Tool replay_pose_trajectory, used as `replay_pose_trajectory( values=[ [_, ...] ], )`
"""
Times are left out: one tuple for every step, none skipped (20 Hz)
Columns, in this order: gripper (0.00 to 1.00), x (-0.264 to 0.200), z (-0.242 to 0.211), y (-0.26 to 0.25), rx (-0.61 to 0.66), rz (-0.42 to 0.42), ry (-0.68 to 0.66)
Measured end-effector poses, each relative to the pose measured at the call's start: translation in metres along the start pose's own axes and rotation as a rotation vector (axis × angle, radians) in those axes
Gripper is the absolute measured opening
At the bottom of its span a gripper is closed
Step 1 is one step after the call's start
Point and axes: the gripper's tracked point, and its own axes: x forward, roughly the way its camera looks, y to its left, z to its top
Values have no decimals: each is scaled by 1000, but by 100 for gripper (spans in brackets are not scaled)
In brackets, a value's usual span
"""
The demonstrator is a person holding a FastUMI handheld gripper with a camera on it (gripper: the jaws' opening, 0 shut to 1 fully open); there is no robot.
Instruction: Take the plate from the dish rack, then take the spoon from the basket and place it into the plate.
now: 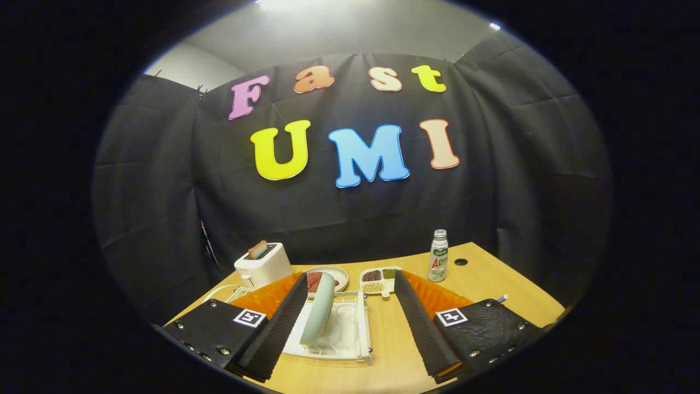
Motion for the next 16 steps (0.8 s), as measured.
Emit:
replay_pose_trajectory(
  values=[
    [97,13,-5,7,4,-6,15],
    [98,23,-10,12,6,-13,30],
    [98,36,-15,17,9,-21,48],
    [97,48,-22,21,12,-27,66],
    [98,59,-27,25,16,-33,85],
    [98,69,-33,28,20,-42,103],
    [98,79,-37,29,24,-51,118],
    [97,88,-42,31,30,-57,134],
    [98,97,-45,32,35,-60,146],
    [98,104,-51,34,39,-64,167],
    [97,112,-56,34,39,-69,190],
    [97,118,-63,34,37,-75,215],
    [98,123,-68,34,37,-78,237],
    [98,128,-75,34,37,-80,256],
    [97,133,-80,34,42,-83,277],
    [97,136,-87,34,50,-83,302]
  ],
)
